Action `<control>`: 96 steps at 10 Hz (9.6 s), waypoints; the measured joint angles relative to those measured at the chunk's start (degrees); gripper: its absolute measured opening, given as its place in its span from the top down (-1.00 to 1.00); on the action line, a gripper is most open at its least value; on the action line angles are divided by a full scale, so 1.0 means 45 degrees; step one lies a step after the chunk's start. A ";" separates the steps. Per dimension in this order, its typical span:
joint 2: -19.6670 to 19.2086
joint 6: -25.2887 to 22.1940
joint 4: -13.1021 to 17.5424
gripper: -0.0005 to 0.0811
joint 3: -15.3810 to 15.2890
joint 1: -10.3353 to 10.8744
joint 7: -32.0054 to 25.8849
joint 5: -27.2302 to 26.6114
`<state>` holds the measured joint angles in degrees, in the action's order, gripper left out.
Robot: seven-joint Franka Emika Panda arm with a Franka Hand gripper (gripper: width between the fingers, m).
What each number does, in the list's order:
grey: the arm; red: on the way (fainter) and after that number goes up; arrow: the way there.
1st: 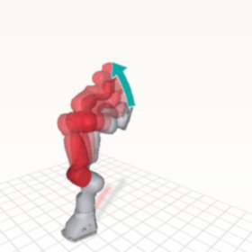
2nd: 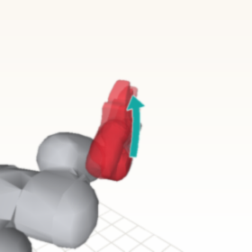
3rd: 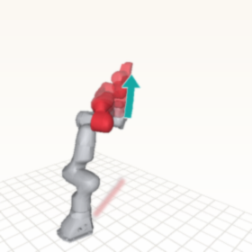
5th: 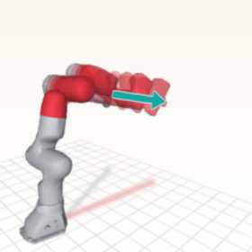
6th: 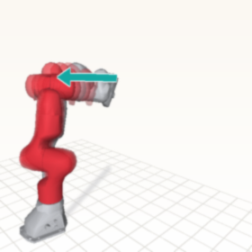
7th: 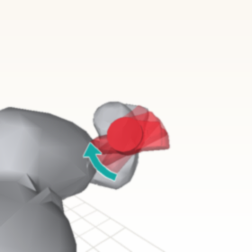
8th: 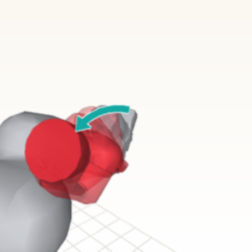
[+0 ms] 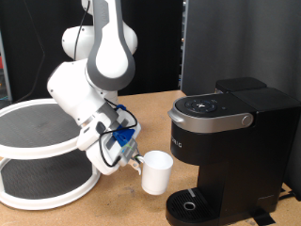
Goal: Make a cup of coffee with the keurig machine
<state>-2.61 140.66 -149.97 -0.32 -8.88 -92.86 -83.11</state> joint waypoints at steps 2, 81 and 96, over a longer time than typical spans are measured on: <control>-0.0326 0.0161 0.0293 0.82 -0.0281 0.0066 -0.0094 -0.0526; 0.4852 -0.6725 0.4444 -0.98 -0.5161 -0.2261 0.5413 1.3921; 0.1863 -0.6719 0.7995 -0.98 -0.5740 -0.2271 0.7955 1.5082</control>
<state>5.77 110.43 -113.99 -26.15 -19.10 -57.06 -15.24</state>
